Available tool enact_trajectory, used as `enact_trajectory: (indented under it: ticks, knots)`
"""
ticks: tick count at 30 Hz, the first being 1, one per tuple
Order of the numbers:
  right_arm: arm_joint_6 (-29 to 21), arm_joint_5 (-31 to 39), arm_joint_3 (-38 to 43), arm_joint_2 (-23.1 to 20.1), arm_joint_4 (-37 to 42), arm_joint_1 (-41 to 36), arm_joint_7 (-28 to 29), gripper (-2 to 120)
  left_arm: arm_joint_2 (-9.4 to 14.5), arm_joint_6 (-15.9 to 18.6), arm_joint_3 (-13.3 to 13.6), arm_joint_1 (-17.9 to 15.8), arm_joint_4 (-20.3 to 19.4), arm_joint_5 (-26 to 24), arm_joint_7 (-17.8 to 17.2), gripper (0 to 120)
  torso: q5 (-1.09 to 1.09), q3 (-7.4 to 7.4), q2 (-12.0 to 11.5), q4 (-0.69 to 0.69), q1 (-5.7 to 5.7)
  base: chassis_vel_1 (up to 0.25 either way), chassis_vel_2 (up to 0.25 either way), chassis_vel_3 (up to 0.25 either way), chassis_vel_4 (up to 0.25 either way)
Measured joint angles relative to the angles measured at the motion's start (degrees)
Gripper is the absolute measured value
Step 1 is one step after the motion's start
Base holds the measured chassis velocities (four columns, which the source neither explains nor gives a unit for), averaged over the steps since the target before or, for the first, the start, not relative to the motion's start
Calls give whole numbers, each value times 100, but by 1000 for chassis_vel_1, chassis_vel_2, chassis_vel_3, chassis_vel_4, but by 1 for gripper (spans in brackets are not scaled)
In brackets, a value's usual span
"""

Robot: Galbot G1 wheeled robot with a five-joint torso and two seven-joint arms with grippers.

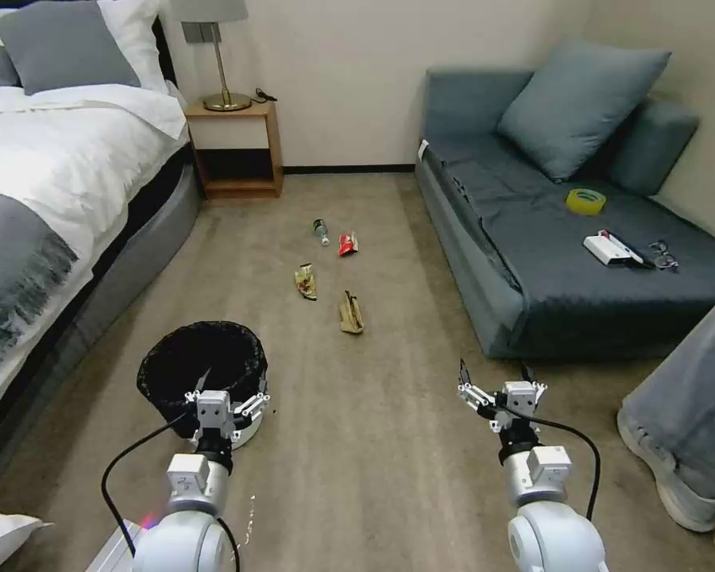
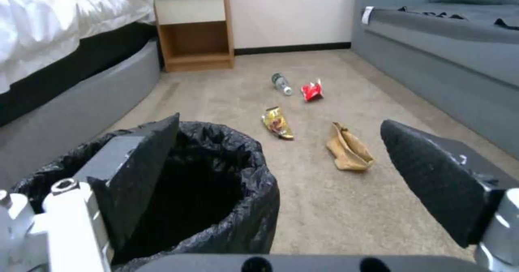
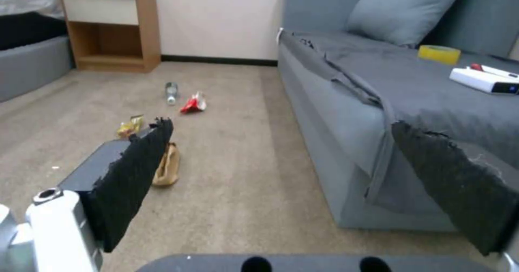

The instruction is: Pick up the trash bin, then pick up the garbage on the floor and place it into the trash bin.

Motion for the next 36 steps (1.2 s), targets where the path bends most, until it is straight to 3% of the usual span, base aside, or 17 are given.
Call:
enact_trajectory:
  ticks: [14, 36]
  knots:
    - [79, -115, 191, 144, -171, -112, -302, 100, -12, -110, 122, -4, 134, 83, -92, 100, 0, 0, 0, 0, 0, 0, 0, 0, 0]
    - [80, -115, 187, 142, -172, -111, -305, 100, -9, -111, 121, -2, 136, 84, -93, 100, 0, 0, 0, 0, 0, 0, 0, 0, 0]
